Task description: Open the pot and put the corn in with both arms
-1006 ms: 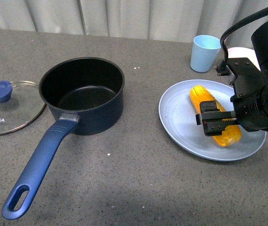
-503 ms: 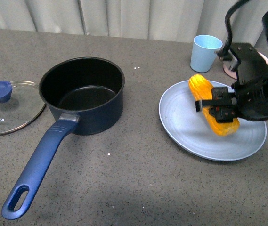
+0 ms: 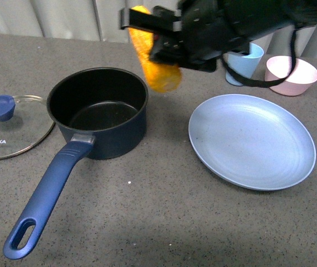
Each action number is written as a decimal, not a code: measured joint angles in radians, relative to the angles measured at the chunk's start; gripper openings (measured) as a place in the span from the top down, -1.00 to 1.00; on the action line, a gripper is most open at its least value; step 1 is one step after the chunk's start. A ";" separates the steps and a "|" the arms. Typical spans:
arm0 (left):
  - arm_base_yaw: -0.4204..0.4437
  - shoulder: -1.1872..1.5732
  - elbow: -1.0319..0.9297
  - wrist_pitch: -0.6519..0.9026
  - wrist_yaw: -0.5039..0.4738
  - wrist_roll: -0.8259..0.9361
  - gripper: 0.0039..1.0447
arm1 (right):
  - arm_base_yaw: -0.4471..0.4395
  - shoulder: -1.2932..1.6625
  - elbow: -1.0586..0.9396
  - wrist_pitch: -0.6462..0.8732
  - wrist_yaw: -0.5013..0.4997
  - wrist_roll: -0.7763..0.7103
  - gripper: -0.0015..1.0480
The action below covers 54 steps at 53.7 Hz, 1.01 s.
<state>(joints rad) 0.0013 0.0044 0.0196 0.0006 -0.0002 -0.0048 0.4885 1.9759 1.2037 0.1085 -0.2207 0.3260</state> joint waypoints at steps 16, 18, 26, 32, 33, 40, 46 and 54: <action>0.000 0.000 0.000 0.000 0.000 0.000 -0.88 | 0.106 0.141 0.178 -0.087 0.018 0.047 0.66; 0.000 0.000 0.000 0.000 0.000 0.000 -0.88 | 0.111 0.153 0.188 -0.092 0.018 0.047 0.66; 0.000 0.000 0.000 0.000 0.000 0.000 -0.88 | 0.120 0.203 0.229 -0.107 0.011 0.055 0.66; 0.000 0.000 0.000 0.000 0.000 0.000 -0.88 | 0.123 0.218 0.242 -0.111 0.000 0.064 0.46; 0.000 0.000 0.000 0.000 0.000 0.000 -0.88 | 0.124 0.219 0.242 -0.111 0.000 0.066 0.38; 0.000 0.000 0.000 0.000 0.000 0.000 -0.88 | 0.126 0.219 0.242 -0.109 -0.003 0.069 -0.09; 0.000 0.000 0.000 0.000 0.000 0.000 -0.88 | 0.123 0.217 0.237 -0.100 0.002 0.068 -0.39; 0.000 0.000 0.000 0.000 0.000 0.000 -0.88 | 0.109 0.171 0.160 -0.024 0.035 0.063 -0.85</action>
<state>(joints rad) 0.0013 0.0040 0.0196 0.0006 -0.0002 -0.0048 0.5976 2.1464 1.3640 0.0849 -0.1856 0.3885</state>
